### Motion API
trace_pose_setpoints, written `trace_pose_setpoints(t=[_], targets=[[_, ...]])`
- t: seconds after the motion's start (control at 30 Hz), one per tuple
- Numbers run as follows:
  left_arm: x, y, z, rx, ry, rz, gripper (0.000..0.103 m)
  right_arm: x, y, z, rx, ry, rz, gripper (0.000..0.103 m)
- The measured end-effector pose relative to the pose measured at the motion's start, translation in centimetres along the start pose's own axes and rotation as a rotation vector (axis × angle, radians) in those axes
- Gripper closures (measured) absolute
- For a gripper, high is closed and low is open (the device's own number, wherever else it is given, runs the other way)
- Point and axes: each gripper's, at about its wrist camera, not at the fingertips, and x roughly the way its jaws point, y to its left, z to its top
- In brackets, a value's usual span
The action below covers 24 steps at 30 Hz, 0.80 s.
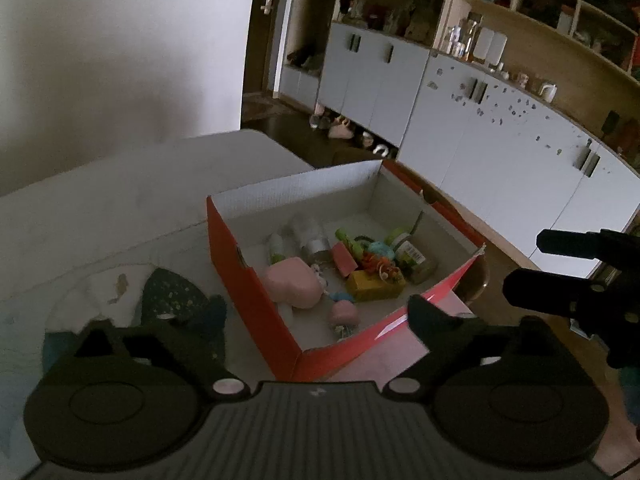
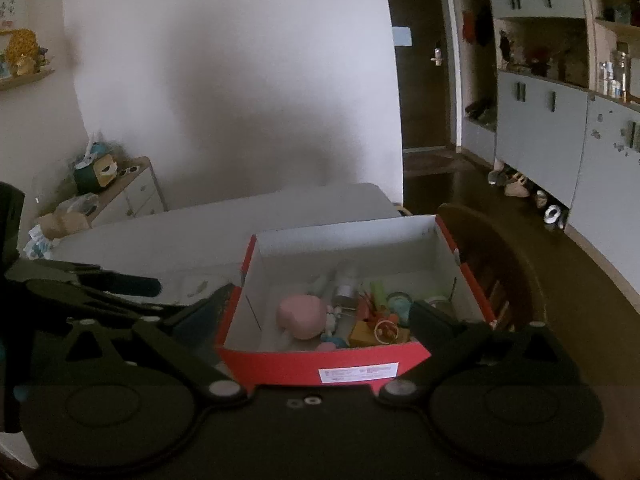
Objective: Organize rigid objects
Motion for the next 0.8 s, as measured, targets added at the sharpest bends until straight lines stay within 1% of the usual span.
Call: trace_pose_setpoints(t=[0.27,0.47,0.63,0.8], targets=[[-1.2,0.5,-0.4,-0.005,-0.023,-0.034,0.001,-1.1,1.0,-0.6,0.026,-0.017,-0.027,0.0],[-1.9,0.0,-0.8,0.048,-0.039,-0.015,0.001,-1.5,1.4,-0.9,0.041,-0.019,-0.03,0.0],[-2.4,-0.5,-1.2,0.083,-0.048,-0.017,0.001,-1.5,1.6,-1.0,0.045,-0.021,-0.036,0.0],[-2.6,-0.4,-1.3,0.075,-0.05,-0.012,0.001,-1.6,1.8,-1.2,0.048,-0.021,-0.041,0.0]])
